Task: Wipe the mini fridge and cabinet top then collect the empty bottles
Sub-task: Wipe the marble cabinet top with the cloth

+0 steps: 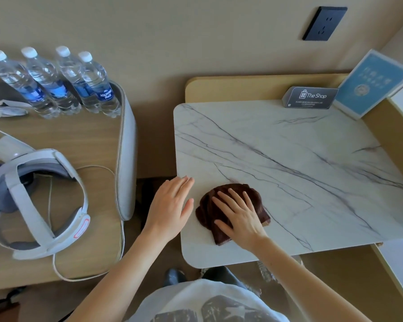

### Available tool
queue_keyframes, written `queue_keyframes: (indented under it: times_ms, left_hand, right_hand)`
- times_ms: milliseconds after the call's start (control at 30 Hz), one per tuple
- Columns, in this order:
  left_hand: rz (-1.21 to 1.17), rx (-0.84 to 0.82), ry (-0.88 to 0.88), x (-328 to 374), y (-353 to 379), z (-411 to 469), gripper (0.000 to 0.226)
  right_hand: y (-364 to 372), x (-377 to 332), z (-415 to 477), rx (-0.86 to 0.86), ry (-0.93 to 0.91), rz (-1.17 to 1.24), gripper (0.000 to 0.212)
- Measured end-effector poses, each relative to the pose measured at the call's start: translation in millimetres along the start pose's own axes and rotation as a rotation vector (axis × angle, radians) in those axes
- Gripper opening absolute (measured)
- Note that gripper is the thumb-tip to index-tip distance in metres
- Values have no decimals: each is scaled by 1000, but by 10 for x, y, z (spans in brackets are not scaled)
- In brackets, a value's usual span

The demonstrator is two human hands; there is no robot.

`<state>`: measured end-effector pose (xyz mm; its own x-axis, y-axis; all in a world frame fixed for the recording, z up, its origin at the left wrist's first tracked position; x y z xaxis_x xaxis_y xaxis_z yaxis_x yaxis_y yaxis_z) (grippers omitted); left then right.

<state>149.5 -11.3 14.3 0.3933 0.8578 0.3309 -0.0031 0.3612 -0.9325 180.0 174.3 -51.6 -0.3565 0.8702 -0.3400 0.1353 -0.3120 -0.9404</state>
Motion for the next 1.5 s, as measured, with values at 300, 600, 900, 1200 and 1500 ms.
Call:
queue_keyframes:
  times_ms: [300,600,900,1200,1500]
  left_hand:
    - [101,-60,-105,-95,184,172,55]
    - [110,-23,-253,-553,126,704,54]
    - [134,50,-339,-985,80,1417,53]
    - [162,43,-364,-1118,117,1810,54]
    - [120,113,-283,-895,-114,1781,48]
  right_hand:
    - [236,127,452,4,133,8,59]
    - [168,367,1498,38,152,14,59]
    - [35,621,2799,103,121,41,60]
    - [-43,812,3667,119,141,65,59]
    - [-567,789,3322,251,116,327,44]
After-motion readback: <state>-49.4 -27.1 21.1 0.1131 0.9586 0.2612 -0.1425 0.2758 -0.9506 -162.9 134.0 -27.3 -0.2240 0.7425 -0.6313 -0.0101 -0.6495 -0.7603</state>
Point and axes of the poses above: each hand's wrist, its own z-axis towards the middle knuckle, its own y-axis out of the palm, x = y × z, the point moved 8 cm from there along z, towards the middle knuckle, and after that the axes turned 6 degrees about z, right-handed, at the moved point
